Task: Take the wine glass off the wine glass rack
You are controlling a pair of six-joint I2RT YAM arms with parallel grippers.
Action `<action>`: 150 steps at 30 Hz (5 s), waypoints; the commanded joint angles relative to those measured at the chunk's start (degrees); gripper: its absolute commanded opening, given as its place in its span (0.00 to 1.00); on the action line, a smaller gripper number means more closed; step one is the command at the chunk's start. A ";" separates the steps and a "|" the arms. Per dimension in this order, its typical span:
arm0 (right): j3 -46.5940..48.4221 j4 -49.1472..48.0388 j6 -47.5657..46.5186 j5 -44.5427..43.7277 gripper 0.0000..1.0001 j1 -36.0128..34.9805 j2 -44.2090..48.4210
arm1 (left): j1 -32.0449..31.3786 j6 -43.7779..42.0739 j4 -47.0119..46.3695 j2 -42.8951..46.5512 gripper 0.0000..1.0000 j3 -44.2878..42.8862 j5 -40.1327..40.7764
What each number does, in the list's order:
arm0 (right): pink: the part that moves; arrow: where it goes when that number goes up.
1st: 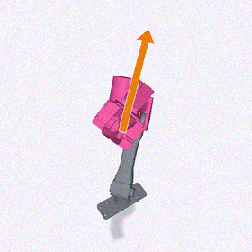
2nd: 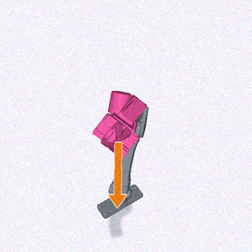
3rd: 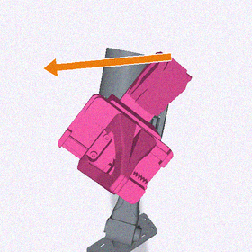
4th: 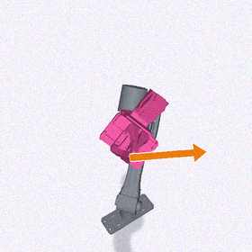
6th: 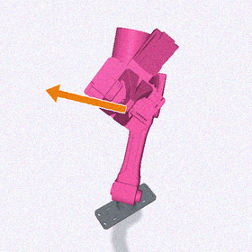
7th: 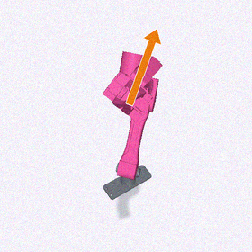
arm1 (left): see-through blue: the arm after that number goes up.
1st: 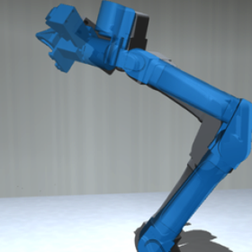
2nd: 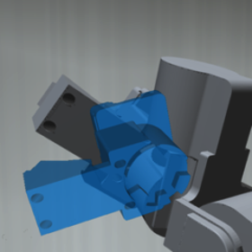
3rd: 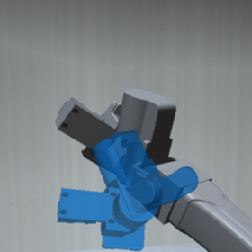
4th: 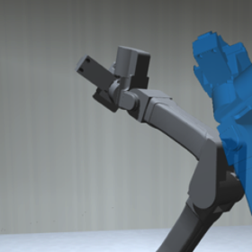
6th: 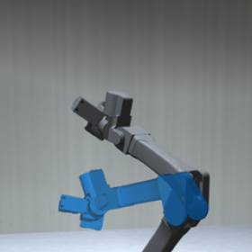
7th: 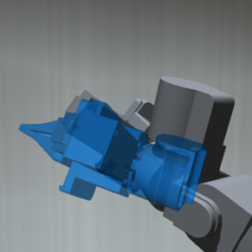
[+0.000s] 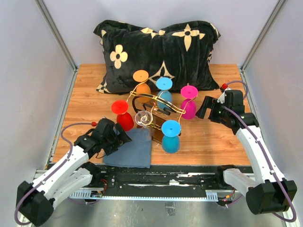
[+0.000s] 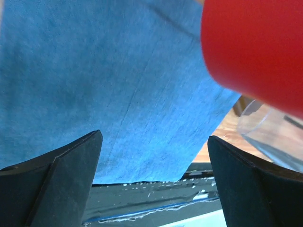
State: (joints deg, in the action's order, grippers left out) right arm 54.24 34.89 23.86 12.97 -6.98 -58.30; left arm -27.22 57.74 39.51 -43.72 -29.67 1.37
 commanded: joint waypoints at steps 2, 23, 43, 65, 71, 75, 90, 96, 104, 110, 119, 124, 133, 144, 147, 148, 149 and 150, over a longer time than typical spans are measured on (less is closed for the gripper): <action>-1.50 -1.29 0.09 0.58 0.98 -0.73 2.81 | -7.63 10.23 -1.82 -3.52 1.00 2.89 4.81; 0.89 1.55 -3.62 -2.68 0.98 0.25 7.65 | 19.71 13.05 -3.77 -3.02 1.00 3.68 0.03; -0.11 0.15 -4.04 -3.67 0.98 1.44 6.80 | 8.57 15.73 -2.38 -1.19 0.98 4.01 -7.43; -1.93 -0.21 -4.16 -4.21 0.98 1.53 7.37 | -5.66 23.05 -8.58 -13.10 0.93 3.91 -5.38; -1.77 0.90 -5.22 -5.92 0.98 1.62 8.84 | -6.26 25.31 -9.24 -11.16 0.86 6.35 -4.34; -1.91 1.04 -5.39 -6.41 0.98 1.62 8.84 | -6.35 25.32 -3.47 -6.60 0.86 3.11 -1.05; -2.86 0.66 -4.83 -5.44 0.98 1.71 9.59 | -6.35 38.50 -9.83 2.24 0.85 18.55 -2.79; -2.62 1.75 -5.59 -6.58 0.98 1.71 10.69 | -1.74 36.59 -3.76 5.24 0.85 13.80 3.95; -2.89 3.03 -7.03 -7.92 0.98 1.98 12.16 | 19.00 20.25 -3.84 -0.28 0.90 11.49 -1.20; -2.69 4.08 -8.14 -9.28 0.98 2.35 13.56 | 32.61 11.44 -8.84 -8.09 0.92 9.99 -3.98; -1.94 3.87 -8.30 -7.46 0.98 2.41 12.77 | 49.81 2.11 -15.61 -23.93 0.93 -1.77 -0.83; -1.31 3.37 -8.98 -7.51 0.98 2.67 10.88 | 55.95 0.19 -15.44 -31.13 0.94 -12.56 3.35; -0.82 1.52 -8.07 -5.79 0.98 2.70 8.38 | 46.03 -4.60 -11.59 -24.05 0.85 -22.01 2.80; -1.06 -0.01 -5.64 -5.46 0.98 2.69 6.96 | 33.85 1.97 -11.88 -15.89 0.87 -3.36 -4.43; -0.99 -0.53 -4.25 -4.85 0.98 2.70 6.71 | 32.17 3.15 -13.64 -18.42 0.87 -0.79 -5.99; -1.16 -0.50 -3.59 -5.33 0.98 2.76 6.84 | 31.77 3.25 -13.81 -19.48 0.88 -0.41 -5.92; -1.41 -0.70 -2.91 -5.57 0.98 2.70 7.07 | 31.71 3.22 -14.10 -20.48 0.88 -0.19 -5.45; -1.69 -1.23 -2.30 -5.69 0.98 2.70 7.53 | 31.71 3.22 -14.53 -21.23 0.89 0.01 -4.95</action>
State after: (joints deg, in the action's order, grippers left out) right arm 51.90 35.66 18.26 7.51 -5.04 -51.68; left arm 5.48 59.66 27.44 -62.41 -30.41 -2.70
